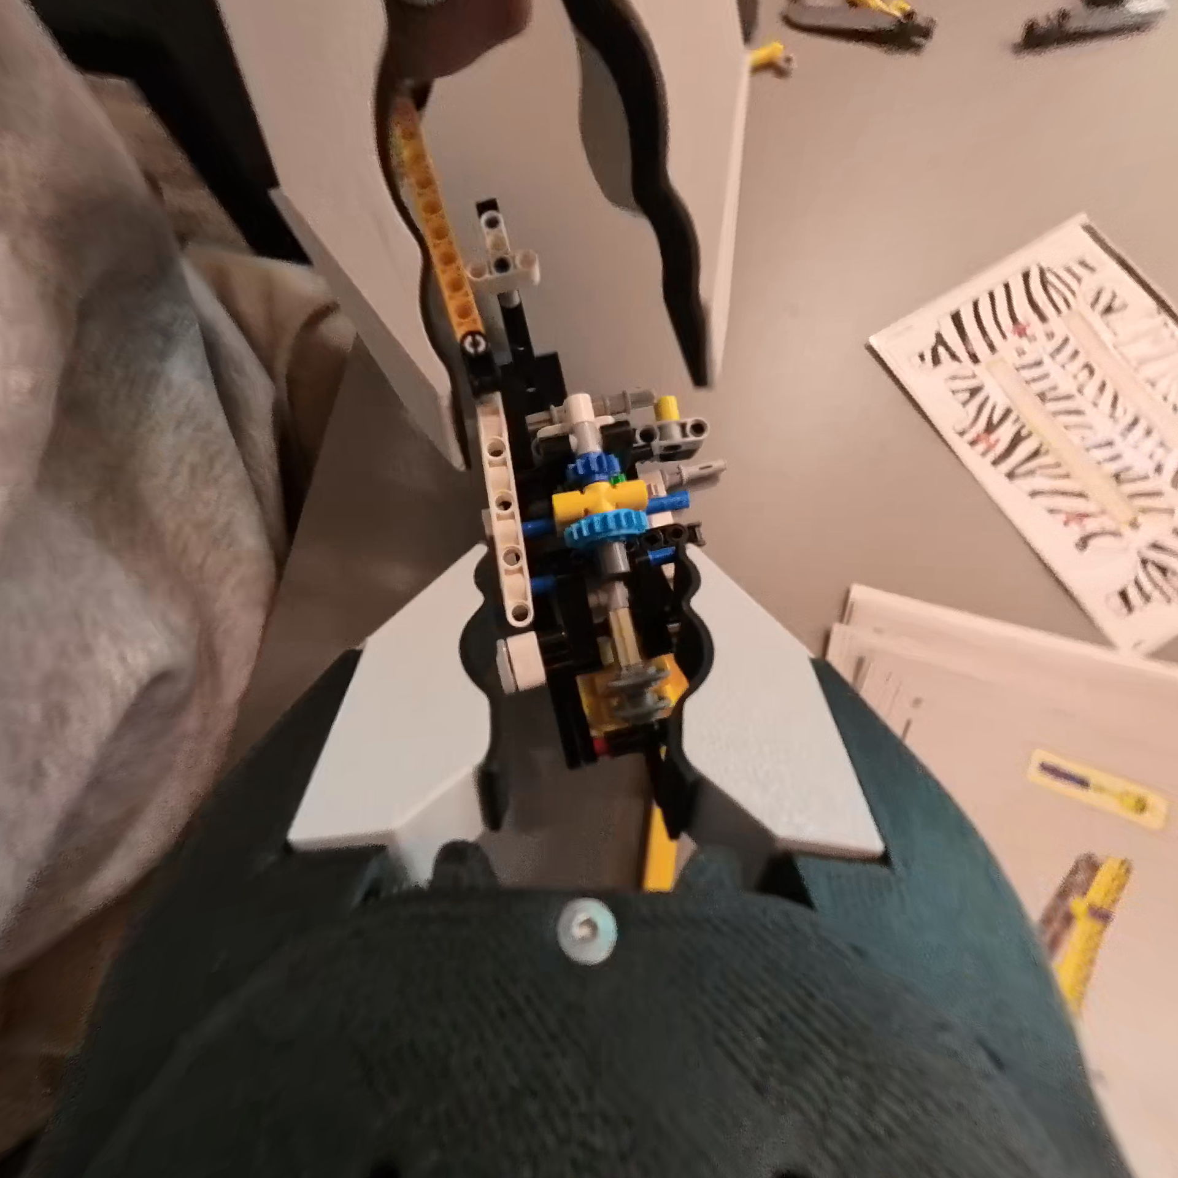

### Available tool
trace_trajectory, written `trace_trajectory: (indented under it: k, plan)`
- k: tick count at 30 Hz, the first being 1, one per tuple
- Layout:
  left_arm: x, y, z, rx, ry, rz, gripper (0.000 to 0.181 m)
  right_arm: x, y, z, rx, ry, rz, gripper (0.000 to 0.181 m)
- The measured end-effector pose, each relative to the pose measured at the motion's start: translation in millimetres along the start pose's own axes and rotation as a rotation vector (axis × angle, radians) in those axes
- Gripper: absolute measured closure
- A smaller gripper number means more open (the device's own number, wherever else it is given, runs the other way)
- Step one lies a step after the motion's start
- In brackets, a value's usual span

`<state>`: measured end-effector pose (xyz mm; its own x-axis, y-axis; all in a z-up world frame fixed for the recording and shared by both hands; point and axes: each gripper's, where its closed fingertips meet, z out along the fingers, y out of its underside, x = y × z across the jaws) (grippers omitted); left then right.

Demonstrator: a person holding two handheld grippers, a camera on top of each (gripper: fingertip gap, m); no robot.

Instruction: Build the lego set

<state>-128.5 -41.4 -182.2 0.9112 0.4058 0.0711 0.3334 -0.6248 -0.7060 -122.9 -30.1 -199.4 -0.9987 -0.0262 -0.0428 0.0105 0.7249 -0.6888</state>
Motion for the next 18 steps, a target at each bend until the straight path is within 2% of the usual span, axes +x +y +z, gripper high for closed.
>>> trace_trajectory:
  k: [5, 8, 9, 13, 15, 16, 18]
  plan:
    - [-10.6, -16.6, -28.8, 0.090, -0.187, 0.042, 0.115, -5.1, 4.4, -3.1, 0.004, 0.207, 0.278, 0.128]
    - [-1.9, -25.9, -42.5, 0.179, -0.257, 0.035, 0.118, -12.1, 5.9, -6.9, 0.066, 0.324, 0.482, 0.129]
    - [6.3, -26.5, -42.5, 0.211, -0.236, -0.004, 0.122, -16.0, 5.3, -7.6, 0.100, 0.336, 0.534, 0.127]
    - [50.6, -13.8, -32.8, 0.298, 0.011, -0.296, 0.134, -36.3, 0.8, -8.8, 0.210, 0.299, 0.673, 0.111]
    - [62.8, -5.4, -32.9, 0.353, 0.129, -0.516, 0.135, -46.1, 1.0, -10.1, 0.231, 0.284, 0.678, 0.107]
    - [68.6, -2.4, -33.9, 0.378, 0.200, -0.617, 0.142, -50.1, 1.2, -11.1, 0.240, 0.278, 0.670, 0.105]
    - [70.8, 6.1, -32.7, 0.400, 0.256, -0.776, 0.142, -57.3, 1.5, -11.6, 0.259, 0.251, 0.663, 0.106]
